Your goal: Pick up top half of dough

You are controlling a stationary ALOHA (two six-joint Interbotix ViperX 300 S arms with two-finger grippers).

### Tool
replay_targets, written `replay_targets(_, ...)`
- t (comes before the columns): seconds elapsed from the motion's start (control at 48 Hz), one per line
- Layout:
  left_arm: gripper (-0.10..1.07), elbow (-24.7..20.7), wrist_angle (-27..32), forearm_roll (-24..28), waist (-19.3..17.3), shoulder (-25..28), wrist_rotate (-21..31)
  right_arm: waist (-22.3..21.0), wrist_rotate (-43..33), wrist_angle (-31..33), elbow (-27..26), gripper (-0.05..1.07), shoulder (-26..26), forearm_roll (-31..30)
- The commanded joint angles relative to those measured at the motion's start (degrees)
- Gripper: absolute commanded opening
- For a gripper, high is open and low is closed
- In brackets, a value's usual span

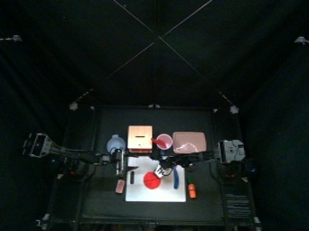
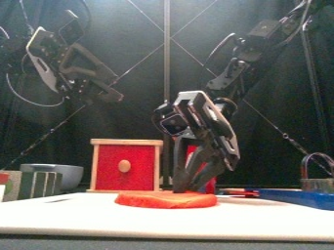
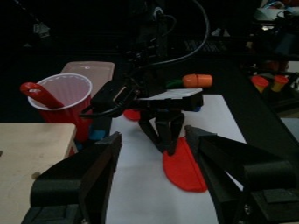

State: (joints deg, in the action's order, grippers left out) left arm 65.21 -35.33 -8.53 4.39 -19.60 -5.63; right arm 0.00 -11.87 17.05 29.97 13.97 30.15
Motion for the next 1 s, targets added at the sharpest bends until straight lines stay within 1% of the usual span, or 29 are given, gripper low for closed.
replay_targets(0.0, 0.93, -0.53, -0.18, -0.09, 0.09, -0.09, 0.09, 0.00, 0.00, 1.32, 0.18, 0.59, -4.22, -1.32)
replay_targets(0.083, 0.93, -0.53, -0.18, 0.00, 0.00, -0.09, 0.09, 0.00, 0.00, 1.67, 0.62, 0.59, -7.21, -2.11)
replay_targets(0.25, 0.93, -0.53, -0.18, 0.00, 0.09, 0.00, 0.09, -1.05, 0.00, 1.85, 1.58, 0.59, -10.99, -2.90)
replay_targets(0.417, 0.93, -0.44, -0.18, 0.00, 0.00, 0.00, 0.09, -1.93, 0.09, 1.85, 2.29, 0.59, -13.45, -2.99)
replay_targets(0.646, 0.93, -0.26, -0.09, -0.62, 0.00, 0.09, 0.00, -2.11, 0.09, 2.02, 2.55, 0.59, -14.68, -3.52)
replay_targets(0.833, 0.93, -0.26, -0.09, -0.88, 0.00, 0.09, 0.00, -4.04, 0.09, 4.66, 3.34, 0.59, -19.51, -3.78)
replay_targets(0.979, 0.93, -0.18, -0.09, -0.88, 0.00, 0.18, 0.00, -5.27, 0.09, 4.92, 4.75, 0.59, -21.18, -3.96)
